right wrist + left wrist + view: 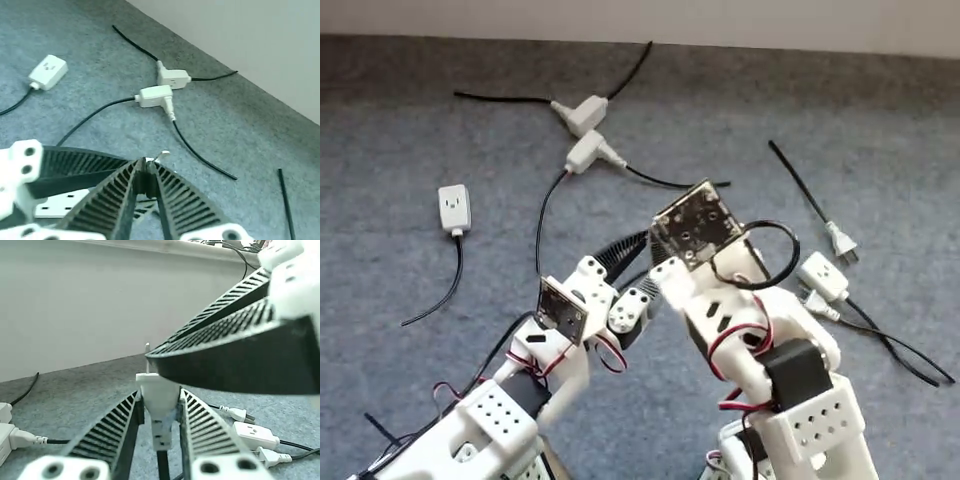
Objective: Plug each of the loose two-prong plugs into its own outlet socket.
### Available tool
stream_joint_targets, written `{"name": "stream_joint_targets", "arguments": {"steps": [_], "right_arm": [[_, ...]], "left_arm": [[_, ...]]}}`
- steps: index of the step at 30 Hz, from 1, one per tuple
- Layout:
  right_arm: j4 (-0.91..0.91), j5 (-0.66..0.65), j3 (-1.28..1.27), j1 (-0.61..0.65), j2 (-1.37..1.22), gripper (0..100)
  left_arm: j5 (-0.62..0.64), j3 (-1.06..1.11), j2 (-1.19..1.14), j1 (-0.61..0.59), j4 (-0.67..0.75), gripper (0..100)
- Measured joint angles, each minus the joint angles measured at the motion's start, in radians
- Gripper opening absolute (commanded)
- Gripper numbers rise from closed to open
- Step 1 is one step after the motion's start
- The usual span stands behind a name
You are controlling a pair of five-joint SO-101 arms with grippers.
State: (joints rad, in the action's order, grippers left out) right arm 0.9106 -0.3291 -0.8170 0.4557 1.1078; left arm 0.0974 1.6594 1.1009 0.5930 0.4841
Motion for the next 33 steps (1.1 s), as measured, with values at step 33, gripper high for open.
{"name": "stream_joint_targets", "arguments": {"steps": [33], "right_arm": [[-0.055, -0.106, 0.157, 0.014, -0.226, 0.6]], "left_arm": [[0.000, 0.000, 0.000, -0.002, 0.005, 1]]}}
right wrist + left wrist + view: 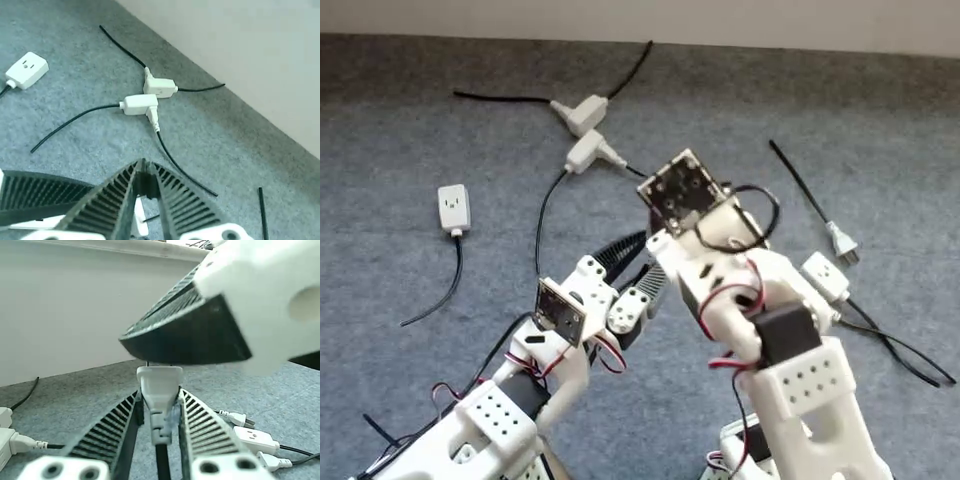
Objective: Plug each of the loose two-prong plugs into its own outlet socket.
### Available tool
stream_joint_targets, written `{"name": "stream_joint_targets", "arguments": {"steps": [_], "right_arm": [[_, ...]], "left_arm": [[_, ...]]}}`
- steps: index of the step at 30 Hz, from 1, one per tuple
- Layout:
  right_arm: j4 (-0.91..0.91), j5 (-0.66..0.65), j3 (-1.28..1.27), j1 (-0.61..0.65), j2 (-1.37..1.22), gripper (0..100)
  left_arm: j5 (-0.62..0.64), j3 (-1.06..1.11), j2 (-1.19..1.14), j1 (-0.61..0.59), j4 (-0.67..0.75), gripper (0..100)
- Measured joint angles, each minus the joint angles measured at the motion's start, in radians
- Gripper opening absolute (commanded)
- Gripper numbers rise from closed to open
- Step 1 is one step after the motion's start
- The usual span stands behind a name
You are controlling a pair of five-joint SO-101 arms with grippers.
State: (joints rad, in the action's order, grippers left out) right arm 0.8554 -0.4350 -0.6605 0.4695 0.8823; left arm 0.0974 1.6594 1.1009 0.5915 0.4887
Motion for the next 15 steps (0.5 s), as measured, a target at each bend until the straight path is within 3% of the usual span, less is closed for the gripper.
{"name": "stream_joint_targets", "arguments": {"steps": [7, 15], "right_arm": [[-0.021, 0.002, -0.031, -0.107, -0.025, 0.6], [-0.265, 0.002, -0.316, -0.215, -0.012, 0.6]], "left_arm": [[0.002, 0.000, -0.002, 0.003, 0.000, 1], [0.000, 0.000, -0.006, 0.003, -0.003, 1]]}}
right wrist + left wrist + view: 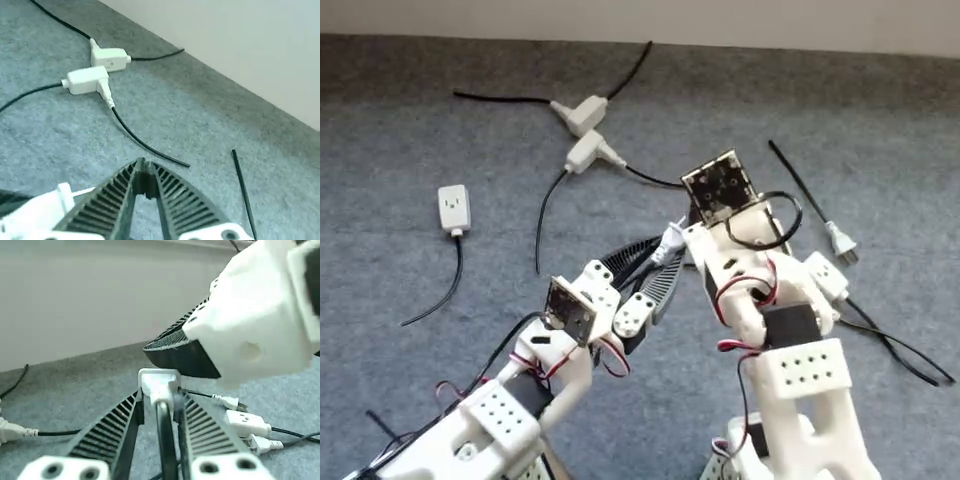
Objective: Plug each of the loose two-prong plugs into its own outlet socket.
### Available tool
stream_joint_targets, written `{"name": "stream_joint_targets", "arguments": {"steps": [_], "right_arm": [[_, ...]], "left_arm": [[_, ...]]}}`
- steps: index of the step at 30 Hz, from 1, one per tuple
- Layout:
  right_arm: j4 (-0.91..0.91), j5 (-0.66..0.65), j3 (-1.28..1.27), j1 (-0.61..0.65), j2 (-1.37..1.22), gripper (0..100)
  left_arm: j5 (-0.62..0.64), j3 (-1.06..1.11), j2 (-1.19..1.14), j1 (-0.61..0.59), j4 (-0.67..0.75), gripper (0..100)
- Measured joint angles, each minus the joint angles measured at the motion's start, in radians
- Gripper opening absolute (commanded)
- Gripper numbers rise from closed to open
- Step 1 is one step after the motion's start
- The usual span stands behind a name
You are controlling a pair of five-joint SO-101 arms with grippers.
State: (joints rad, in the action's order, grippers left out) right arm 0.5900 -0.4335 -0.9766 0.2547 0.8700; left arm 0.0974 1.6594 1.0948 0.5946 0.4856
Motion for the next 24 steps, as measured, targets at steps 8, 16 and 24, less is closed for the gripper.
{"name": "stream_joint_targets", "arguments": {"steps": [8, 16, 24], "right_arm": [[0.046, -0.002, 0.021, -0.066, -0.015, 0.6], [0.245, -0.002, 0.172, -0.195, 0.121, 0.6], [0.356, -0.002, 0.172, -0.307, 0.233, 0.6]], "left_arm": [[0.002, 0.000, 0.012, -0.005, 0.005, 1], [0.003, 0.000, 0.012, -0.003, 0.005, 1], [0.003, -0.023, 0.012, -0.006, -0.189, 1]]}}
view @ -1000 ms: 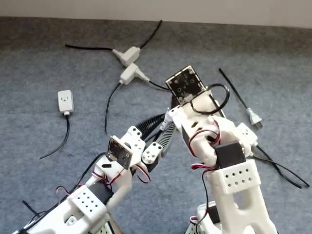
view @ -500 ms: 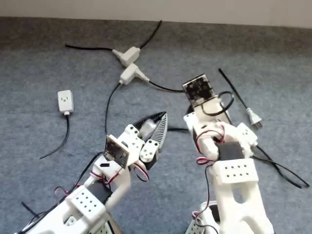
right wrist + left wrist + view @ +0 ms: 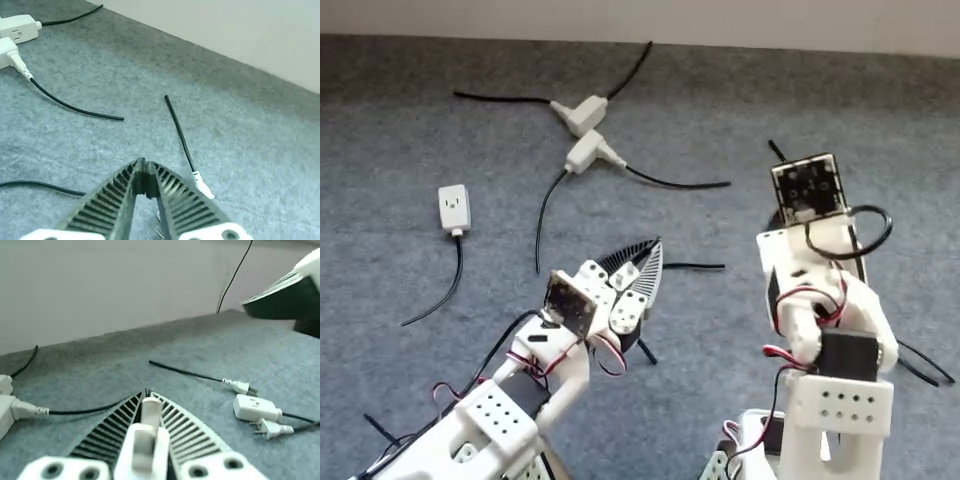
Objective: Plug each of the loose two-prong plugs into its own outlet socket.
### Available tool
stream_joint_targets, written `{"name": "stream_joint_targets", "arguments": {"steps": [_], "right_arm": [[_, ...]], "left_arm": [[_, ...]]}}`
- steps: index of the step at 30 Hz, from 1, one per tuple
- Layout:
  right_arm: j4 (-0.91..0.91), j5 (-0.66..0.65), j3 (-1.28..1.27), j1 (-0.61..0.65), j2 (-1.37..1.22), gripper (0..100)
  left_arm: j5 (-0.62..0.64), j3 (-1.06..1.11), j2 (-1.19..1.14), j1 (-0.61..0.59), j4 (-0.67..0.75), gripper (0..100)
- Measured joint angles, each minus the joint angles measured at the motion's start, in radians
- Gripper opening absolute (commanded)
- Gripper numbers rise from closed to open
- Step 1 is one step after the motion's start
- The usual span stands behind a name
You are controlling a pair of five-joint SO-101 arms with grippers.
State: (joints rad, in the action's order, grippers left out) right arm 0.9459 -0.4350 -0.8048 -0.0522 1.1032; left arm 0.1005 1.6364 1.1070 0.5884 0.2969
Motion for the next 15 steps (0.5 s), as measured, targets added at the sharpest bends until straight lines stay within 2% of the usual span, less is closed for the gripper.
{"name": "stream_joint_targets", "arguments": {"steps": [3, 7, 12, 15], "right_arm": [[0.035, 0.000, 0.000, -0.057, 0.037, 0.6], [0.071, 0.000, 0.000, -0.143, 0.077, 0.6], [0.074, 0.000, 0.002, -0.227, 0.097, 0.6], [0.074, 0.000, 0.002, -0.241, 0.097, 0.6]], "left_arm": [[0.000, -0.069, 0.000, -0.003, -0.175, 2], [0.000, -0.190, 0.000, -0.003, -0.468, 10], [-0.002, -0.382, 0.000, -0.003, -0.865, 11], [-0.012, -0.502, 0.000, -0.002, -1.053, 11]]}}
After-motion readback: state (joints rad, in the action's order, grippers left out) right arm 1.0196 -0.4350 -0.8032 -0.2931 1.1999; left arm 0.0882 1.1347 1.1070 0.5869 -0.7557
